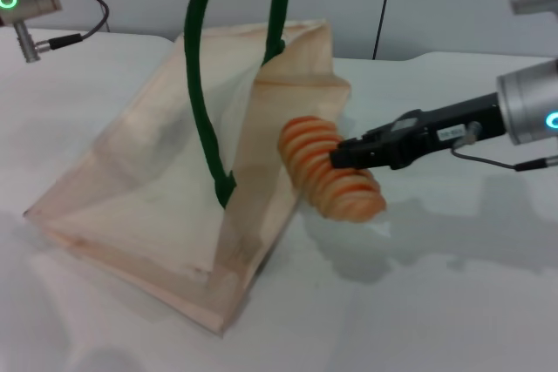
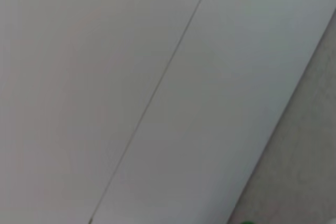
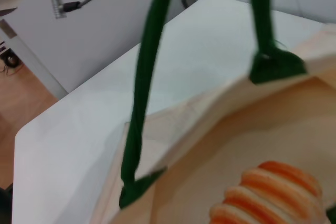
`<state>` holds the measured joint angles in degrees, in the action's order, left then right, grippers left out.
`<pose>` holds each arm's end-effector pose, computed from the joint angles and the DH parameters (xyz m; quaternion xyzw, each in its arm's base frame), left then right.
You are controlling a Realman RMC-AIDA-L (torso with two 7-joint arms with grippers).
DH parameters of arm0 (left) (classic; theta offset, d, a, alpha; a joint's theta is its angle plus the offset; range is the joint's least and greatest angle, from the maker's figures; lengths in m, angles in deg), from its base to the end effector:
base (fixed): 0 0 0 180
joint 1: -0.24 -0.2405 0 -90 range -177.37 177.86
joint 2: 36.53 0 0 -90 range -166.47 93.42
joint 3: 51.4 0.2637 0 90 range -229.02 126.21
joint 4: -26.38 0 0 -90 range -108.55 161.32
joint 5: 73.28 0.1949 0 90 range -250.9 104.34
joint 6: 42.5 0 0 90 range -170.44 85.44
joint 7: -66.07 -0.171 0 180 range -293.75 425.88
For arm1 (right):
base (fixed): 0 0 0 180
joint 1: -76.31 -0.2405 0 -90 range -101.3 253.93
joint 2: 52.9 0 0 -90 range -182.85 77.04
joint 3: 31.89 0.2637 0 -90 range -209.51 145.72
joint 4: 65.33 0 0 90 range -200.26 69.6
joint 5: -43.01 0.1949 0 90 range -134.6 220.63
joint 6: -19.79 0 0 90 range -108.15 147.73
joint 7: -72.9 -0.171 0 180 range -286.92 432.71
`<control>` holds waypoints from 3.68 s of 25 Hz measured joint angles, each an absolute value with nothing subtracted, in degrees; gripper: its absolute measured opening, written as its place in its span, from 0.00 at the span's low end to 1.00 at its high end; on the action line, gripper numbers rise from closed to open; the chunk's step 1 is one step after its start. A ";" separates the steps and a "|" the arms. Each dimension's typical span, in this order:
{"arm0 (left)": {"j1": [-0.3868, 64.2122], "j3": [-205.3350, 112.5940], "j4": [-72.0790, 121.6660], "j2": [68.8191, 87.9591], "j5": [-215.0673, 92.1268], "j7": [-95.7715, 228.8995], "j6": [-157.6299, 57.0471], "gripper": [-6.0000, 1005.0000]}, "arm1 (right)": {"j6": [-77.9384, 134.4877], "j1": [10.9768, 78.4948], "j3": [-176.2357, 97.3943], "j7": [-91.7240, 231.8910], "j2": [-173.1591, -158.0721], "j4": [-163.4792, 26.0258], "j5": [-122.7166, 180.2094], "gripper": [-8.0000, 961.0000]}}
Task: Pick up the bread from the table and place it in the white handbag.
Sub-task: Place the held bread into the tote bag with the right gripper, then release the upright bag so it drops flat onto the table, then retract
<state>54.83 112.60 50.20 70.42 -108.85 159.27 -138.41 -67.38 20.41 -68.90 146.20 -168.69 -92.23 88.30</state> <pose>-0.1728 0.4334 0.0756 -0.8511 -0.3045 -0.4034 0.1422 0.1586 0.3909 -0.0535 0.9464 -0.3044 -0.1079 0.0052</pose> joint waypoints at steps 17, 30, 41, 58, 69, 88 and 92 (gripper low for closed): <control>56.89 112.60 48.70 71.11 -108.24 159.32 -139.77 0.12 | -56.39 14.41 -70.44 149.36 -169.17 -84.44 91.60 0.18; 57.58 112.53 48.71 71.73 -108.53 159.28 -139.89 0.12 | -43.57 10.21 -69.77 153.01 -169.63 -74.49 95.63 0.11; 58.41 112.51 48.71 72.16 -108.70 159.20 -139.88 0.12 | -42.76 9.35 -69.40 155.20 -169.66 -71.86 96.49 0.10; 57.83 112.51 48.71 72.18 -109.23 159.01 -139.88 0.12 | -45.87 9.81 -67.02 159.98 -169.62 -71.55 96.54 0.29; 56.97 112.51 48.75 71.89 -109.34 158.84 -139.42 0.12 | -44.00 14.76 -66.17 159.73 -169.06 -75.00 96.54 0.75; 55.49 112.58 49.26 71.91 -108.87 158.26 -136.89 0.12 | -43.67 29.94 -55.08 163.12 -168.56 -91.93 97.33 0.91; 55.49 112.60 49.35 71.98 -108.84 157.87 -136.89 0.12 | -43.73 32.13 -50.82 169.12 -168.59 -91.62 103.12 0.91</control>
<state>55.49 112.60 49.35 71.98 -108.84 157.87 -136.89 -43.73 32.13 -50.82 169.12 -168.59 -91.62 103.12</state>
